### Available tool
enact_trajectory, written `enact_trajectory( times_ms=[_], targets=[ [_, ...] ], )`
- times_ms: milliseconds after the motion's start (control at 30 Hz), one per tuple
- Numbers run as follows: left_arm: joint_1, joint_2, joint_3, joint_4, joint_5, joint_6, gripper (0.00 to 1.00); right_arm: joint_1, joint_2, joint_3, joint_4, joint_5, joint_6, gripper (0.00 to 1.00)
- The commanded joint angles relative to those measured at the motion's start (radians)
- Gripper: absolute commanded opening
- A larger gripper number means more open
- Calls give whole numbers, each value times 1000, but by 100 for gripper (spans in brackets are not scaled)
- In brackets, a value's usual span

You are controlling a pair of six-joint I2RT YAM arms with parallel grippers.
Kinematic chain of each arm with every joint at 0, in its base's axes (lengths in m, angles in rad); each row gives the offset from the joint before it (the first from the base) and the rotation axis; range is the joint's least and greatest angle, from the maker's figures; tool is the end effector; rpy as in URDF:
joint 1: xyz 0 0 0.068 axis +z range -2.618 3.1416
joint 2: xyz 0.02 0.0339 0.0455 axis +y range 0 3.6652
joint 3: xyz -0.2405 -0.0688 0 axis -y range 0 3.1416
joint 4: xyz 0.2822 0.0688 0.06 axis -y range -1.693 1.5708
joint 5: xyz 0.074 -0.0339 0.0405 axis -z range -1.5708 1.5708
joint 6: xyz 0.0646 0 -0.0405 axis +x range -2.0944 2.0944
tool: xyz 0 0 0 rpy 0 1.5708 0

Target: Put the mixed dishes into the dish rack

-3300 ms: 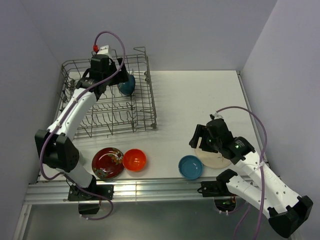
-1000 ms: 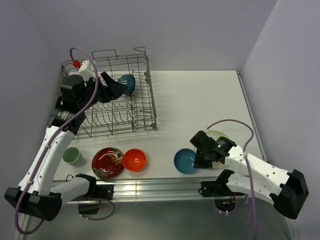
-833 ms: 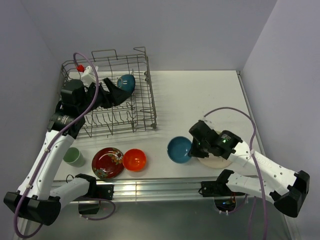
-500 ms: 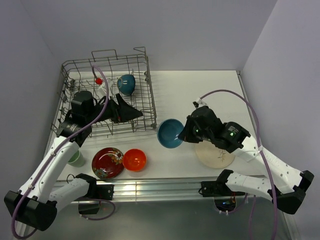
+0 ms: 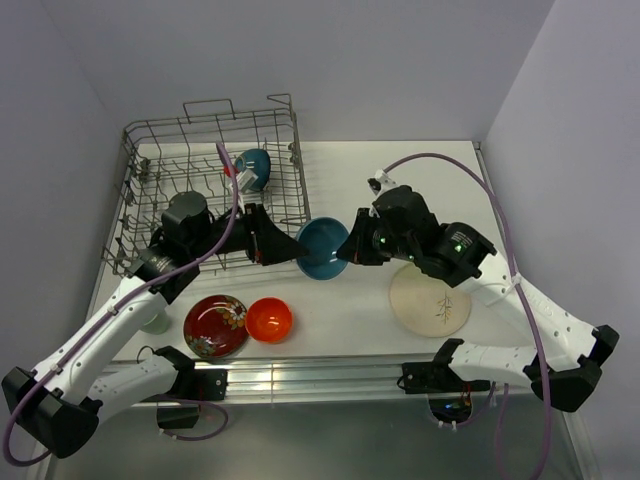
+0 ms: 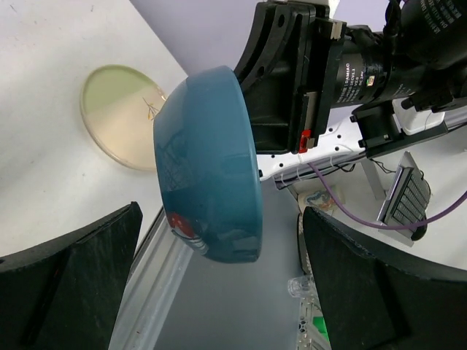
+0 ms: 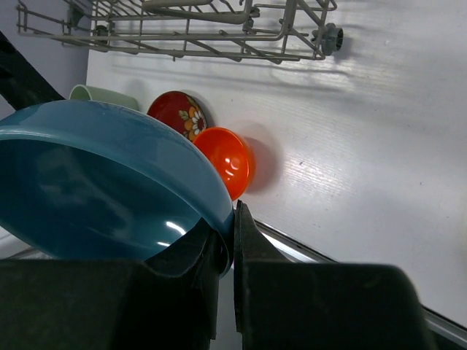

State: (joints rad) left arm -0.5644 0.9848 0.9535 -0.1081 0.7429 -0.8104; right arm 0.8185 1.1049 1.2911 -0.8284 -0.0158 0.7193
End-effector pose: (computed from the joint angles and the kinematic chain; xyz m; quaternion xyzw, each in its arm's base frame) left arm 0.2228 -0.1928 0.3481 0.1501 0.7271 -0.5997 0.2987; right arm 0.1968 0.2118 0.3566 -0.0479 0.8928 0.3164 0.3169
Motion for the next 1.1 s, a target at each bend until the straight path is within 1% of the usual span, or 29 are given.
enact_trajectory(
  times_ms=[0, 67, 133, 267, 367, 400, 467, 567, 600, 633, 667, 700, 733, 800, 833, 867, 900, 933, 967, 1033, 1067],
  targets=[
    [-15, 2, 10, 65, -4, -13, 98, 7, 12, 65, 63, -30, -9, 0],
    [-20, 2, 10, 65, -4, -12, 98, 7, 21, 66, 69, -38, -9, 0],
    [-22, 0, 13, 62, -8, -12, 94, 7, 26, 63, 77, -39, -8, 0],
    [-26, -5, 22, 48, -16, -6, 91, 5, 44, 56, 89, -49, -4, 0],
    [-26, 0, 28, 33, -30, 5, 83, 5, 50, 57, 97, -55, -1, 0],
    [-26, 2, 28, 31, -28, 5, 77, 7, 52, 59, 97, -53, -1, 0],
    [-28, 3, 30, 28, -39, 5, 70, 7, 56, 63, 100, -58, -1, 0],
    [-26, 12, 42, 13, -63, 16, 58, 5, 59, 65, 107, -70, 0, 0],
    [-26, 14, 47, 4, -66, 17, 43, 7, 59, 65, 109, -72, 0, 0],
    [-26, 18, 53, 4, -71, 20, 31, 7, 61, 66, 110, -72, -1, 0],
    [-26, 20, 59, -1, -77, 22, 16, 5, 64, 70, 110, -70, -4, 0],
    [-26, 20, 68, -31, -112, 33, 0, 7, 65, 73, 106, -66, -7, 0],
    [-26, 18, 82, -42, -131, 40, 0, 5, 67, 77, 103, -59, -11, 4],
    [-26, 12, 93, -62, -160, 54, 0, 7, 73, 91, 86, -44, -20, 23],
    [-26, 9, 115, -92, -206, 60, 0, 7, 76, 99, 77, -32, -21, 36],
    [-26, 8, 131, -108, -224, 82, 0, 4, 81, 109, 66, -17, -23, 53],
    [-23, 8, 148, -132, -246, 94, 0, 5, 79, 115, 42, 16, -20, 65],
    [-22, 12, 186, -178, -298, 106, 0, 5, 76, 119, 31, 55, -17, 79],
    [-19, 14, 208, -201, -328, 118, 0, 4, 64, 119, 23, 82, -14, 99],
    [-3, 31, 281, -260, -388, 161, 0, 2, 46, 117, -1, 153, -17, 100],
    [4, 40, 310, -331, -465, 192, 0, 2, 24, 114, -12, 181, -17, 100]
  ],
)
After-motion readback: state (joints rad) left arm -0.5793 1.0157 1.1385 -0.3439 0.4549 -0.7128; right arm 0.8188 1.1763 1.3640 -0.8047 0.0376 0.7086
